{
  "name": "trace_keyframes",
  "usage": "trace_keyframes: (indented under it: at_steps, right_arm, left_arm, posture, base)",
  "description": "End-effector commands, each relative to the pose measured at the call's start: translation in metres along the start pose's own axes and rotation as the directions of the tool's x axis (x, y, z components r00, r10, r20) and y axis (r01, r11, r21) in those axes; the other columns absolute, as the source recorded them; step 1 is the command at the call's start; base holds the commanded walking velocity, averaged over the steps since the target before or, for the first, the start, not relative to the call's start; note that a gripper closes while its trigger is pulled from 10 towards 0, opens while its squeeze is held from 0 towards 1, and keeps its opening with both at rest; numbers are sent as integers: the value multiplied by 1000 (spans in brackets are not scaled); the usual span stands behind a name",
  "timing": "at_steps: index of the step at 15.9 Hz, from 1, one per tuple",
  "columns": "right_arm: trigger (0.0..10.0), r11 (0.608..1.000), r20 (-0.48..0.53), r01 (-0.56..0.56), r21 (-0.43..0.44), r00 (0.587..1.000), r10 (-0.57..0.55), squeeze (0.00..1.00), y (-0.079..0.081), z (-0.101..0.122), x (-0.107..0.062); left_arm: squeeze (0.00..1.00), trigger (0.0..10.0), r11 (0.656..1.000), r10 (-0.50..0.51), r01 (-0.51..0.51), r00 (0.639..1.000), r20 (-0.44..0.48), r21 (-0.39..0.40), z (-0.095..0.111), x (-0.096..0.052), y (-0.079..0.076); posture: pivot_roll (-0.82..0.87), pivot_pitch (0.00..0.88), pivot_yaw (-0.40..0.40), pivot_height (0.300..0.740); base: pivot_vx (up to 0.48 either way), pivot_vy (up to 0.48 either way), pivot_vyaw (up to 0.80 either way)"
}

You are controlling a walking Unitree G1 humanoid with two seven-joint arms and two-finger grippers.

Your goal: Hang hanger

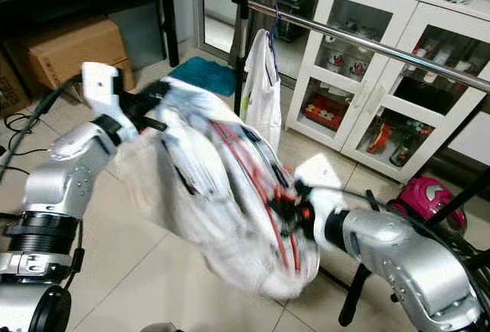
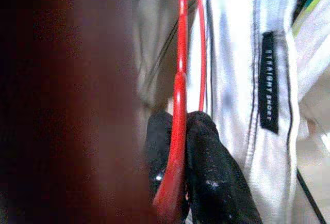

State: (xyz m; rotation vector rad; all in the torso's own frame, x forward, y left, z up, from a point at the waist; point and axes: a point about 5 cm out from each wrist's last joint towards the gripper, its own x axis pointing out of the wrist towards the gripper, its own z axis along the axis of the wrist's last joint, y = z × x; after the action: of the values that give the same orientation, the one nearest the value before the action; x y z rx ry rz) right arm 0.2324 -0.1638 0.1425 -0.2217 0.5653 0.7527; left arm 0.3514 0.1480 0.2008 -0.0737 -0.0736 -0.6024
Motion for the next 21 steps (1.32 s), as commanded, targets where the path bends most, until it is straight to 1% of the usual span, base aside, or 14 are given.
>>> trace_keyframes:
  at_steps: [1, 3, 5, 6, 7, 8, 11, 12, 13, 14, 15, 17, 19, 21]
  right_arm:
    - [0, 1000, -6, 5, -28, 1000, -6, 0, -3, 2, 1]
    - [0, 997, 4, -52, -54, 999, 52, 0, 1, 10, 2]
    - [0, 988, -55, -128, -88, 991, 124, 0, 5, 1, 1]
    - [0, 983, -39, -171, -70, 985, 168, 0, 7, -2, -2]
    - [0, 982, -31, -180, -64, 983, 179, 0, 7, -3, -4]
    - [0, 975, 4, -219, -41, 976, 219, 0, 7, -7, -10]
    - [0, 957, 77, -290, -3, 954, 289, 0, 7, -10, -19]
    - [0, 956, 87, -293, -1, 952, 292, 0, 7, -10, -20]
    - [0, 946, 179, -324, -16, 930, 322, 0, 8, -1, -22]
    - [0, 928, 224, -371, -38, 902, 370, 0, 14, 5, -24]
    - [0, 917, 229, -394, -60, 889, 397, 0, 19, 8, -25]
    - [0, 935, 273, -349, -71, 894, 354, 0, 19, 18, -21]
    - [0, 971, 416, -240, -11, 882, 223, 0, 11, 35, -14]
    - [0, 982, 572, -113, 151, 820, 6, 0, -5, 54, -10]
  left_arm:
    - [0, 0, 994, -104, 102, 994, 33, 45, 16, 6, -14]
    - [0, 0, 995, -79, 78, 997, 25, 64, 12, 7, -12]
    - [0, 0, 993, 0, 21, 982, 187, -112, 34, 10, -5]
    - [0, 0, 981, 86, -41, 968, 237, -189, 42, 7, 9]
    - [0, 0, 974, 127, -72, 959, 253, -217, 45, 6, 16]
    - [0, 0, 944, 254, -172, 925, 284, -283, 52, -3, 40]
    - [0, 0, 869, 426, -306, 862, 274, -389, 53, -21, 76]
    - [0, 0, 856, 446, -321, 854, 267, -404, 52, -23, 79]
    - [0, 0, 791, 546, -431, 817, 185, -435, 35, -28, 93]
    - [0, 0, 761, 587, -487, 798, 135, -429, 22, -30, 97]
    - [0, 0, 769, 580, -500, 808, 104, -398, 14, -28, 95]
    - [0, 0, 839, 470, -423, 881, 63, -343, 3, -14, 76]
    - [0, 0, 891, 351, -323, 936, 34, -318, -9, -3, 52]
    - [0, 0, 955, 178, -175, 984, -10, -238, -26, -2, 21]
  posture:
    - [40, 0, -51, 740]
    - [38, 0, -55, 740]
    - [41, 0, -61, 740]
    - [43, 0, -67, 740]
    - [43, 0, -67, 740]
    - [43, 0, -71, 740]
    - [49, 0, -78, 740]
    - [49, 0, -78, 740]
    - [55, 0, -82, 740]
    - [55, 0, -82, 740]
    - [53, 0, -79, 740]
    - [54, 0, -79, 740]
    - [54, 0, -73, 740]
    - [51, 0, -58, 740]
  base:
    - [0, 0, 0]
    - [0, 0, 0]
    - [0, 0, 0]
    - [0, 0, 0]
    - [0, 0, 0]
    - [0, 0, 0]
    - [0, 0, 0]
    - [0, 0, 0]
    - [0, 0, 0]
    - [0, 0, 0]
    - [0, 0, 0]
    - [0, 0, 0]
    - [0, 0, 0]
    - [0, 0, 0]
